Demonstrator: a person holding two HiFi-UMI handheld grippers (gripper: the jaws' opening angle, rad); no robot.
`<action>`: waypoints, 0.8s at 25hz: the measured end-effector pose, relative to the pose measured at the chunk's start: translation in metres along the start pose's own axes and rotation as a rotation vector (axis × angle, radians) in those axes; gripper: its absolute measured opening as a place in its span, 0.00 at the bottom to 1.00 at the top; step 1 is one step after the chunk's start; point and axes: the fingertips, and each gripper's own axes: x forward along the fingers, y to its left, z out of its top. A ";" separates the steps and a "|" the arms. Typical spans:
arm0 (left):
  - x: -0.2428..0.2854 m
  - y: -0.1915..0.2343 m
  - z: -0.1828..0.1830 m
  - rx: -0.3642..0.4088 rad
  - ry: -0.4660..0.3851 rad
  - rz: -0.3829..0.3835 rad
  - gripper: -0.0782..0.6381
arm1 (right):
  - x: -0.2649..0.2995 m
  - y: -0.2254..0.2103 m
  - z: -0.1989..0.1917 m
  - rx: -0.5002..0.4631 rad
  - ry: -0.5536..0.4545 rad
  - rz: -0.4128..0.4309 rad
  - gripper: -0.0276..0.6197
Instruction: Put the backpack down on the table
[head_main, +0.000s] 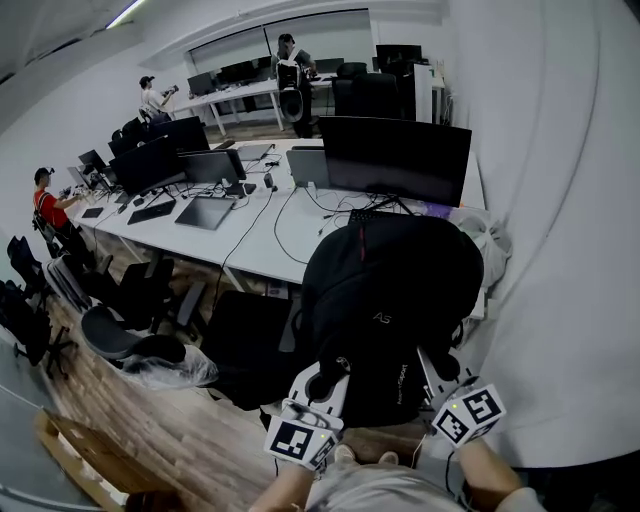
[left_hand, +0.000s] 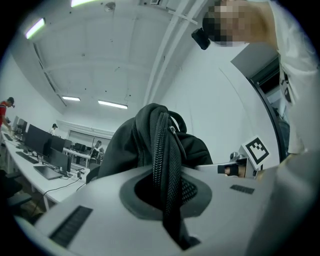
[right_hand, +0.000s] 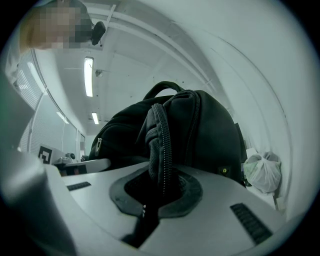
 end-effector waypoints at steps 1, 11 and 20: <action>0.002 0.006 0.001 -0.003 -0.006 -0.002 0.13 | 0.006 0.000 0.001 -0.003 0.000 -0.002 0.08; 0.001 0.055 0.002 -0.030 -0.032 -0.018 0.13 | 0.051 0.017 -0.005 -0.014 0.009 -0.025 0.08; -0.004 0.086 0.001 -0.035 -0.042 -0.046 0.13 | 0.075 0.030 -0.012 -0.020 -0.001 -0.050 0.08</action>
